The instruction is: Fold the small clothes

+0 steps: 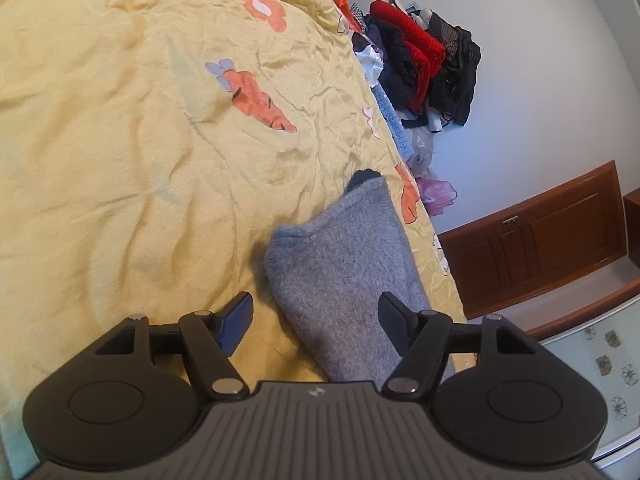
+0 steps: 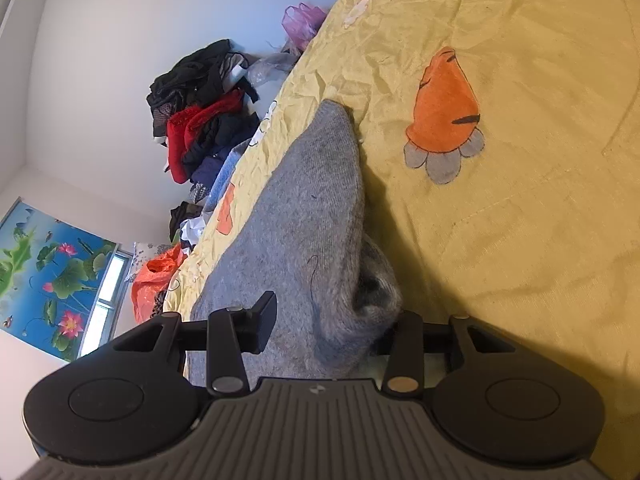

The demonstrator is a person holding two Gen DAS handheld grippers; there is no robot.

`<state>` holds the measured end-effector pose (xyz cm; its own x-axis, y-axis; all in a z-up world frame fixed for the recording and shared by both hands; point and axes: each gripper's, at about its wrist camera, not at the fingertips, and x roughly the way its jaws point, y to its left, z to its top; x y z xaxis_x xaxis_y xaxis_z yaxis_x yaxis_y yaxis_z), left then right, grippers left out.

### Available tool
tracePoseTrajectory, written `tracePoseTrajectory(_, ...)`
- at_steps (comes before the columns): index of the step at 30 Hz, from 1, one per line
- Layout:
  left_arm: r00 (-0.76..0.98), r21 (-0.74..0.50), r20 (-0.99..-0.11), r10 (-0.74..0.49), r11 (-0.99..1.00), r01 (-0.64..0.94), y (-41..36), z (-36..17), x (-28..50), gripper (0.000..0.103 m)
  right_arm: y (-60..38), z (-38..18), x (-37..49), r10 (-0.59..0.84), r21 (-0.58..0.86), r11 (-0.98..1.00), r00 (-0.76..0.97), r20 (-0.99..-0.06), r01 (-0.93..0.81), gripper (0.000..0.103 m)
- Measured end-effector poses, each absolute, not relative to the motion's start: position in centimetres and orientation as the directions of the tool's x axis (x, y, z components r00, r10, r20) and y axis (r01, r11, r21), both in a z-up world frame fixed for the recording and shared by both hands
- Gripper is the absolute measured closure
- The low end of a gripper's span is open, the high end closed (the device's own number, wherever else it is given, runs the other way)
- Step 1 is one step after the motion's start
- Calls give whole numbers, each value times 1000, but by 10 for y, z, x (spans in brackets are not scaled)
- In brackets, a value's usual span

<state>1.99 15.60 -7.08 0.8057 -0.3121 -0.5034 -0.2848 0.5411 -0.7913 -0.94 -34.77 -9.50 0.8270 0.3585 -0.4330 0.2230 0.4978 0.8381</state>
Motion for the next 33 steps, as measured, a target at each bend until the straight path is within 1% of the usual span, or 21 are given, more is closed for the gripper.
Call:
tracePoseTrajectory(1,810,-789,-501,-303,546,-284,155,-71,27,34,-347,-95,-9,354,837,500,830,-432,222,56)
tracePoseTrajectory(3,825,-777,-493,-276,567,-274,151,-72,42,38,-345,-95,-3,348,843,490,837,-423,223,56)
tracePoseTrajectory(5,821,-760,-511,-255,581,-292,149,-75,57,69,-343,-96,5,333,846,484,847,-415,224,58)
tracePoseTrajectory(6,815,-765,-515,-266,570,-298,150,-80,64,74,-341,-97,10,327,843,487,848,-416,226,62)
tracePoseTrajectory(7,810,-773,-517,-276,556,-304,151,-84,69,85,-339,-99,15,326,842,489,847,-420,230,64)
tracePoseTrajectory(8,807,-774,-522,-277,552,-311,151,-87,72,91,-338,-101,20,326,840,489,844,-426,235,71)
tracePoseTrajectory(9,805,-768,-526,-275,559,-312,151,-87,74,91,-335,-103,25,328,838,490,839,-434,242,85)
tracePoseTrajectory(11,794,-737,-549,-262,599,-312,148,-80,75,94,-333,-110,34,347,838,482,823,-450,255,89)
tracePoseTrajectory(14,809,-722,-532,-249,632,-281,148,-64,67,95,-334,-105,35,360,839,491,823,-440,234,89)
tracePoseTrajectory(19,822,-730,-482,-303,658,-186,148,-37,34,95,-336,-81,23,402,824,542,810,-427,165,89)
tracePoseTrajectory(22,818,-743,-473,-327,647,-170,155,-32,5,95,-338,-70,6,435,818,561,795,-422,127,89)
tracePoseTrajectory(28,769,-760,-528,-360,605,-239,187,-38,-69,95,-348,-59,-58,507,842,529,754,-418,111,89)
tracePoseTrajectory(31,726,-723,-587,-358,635,-272,195,-43,-99,95,-353,-64,-94,528,844,520,727,-439,133,89)
tracePoseTrajectory(33,695,-684,-622,-361,682,-258,194,-49,-104,94,-353,-73,-111,533,842,515,708,-463,162,88)
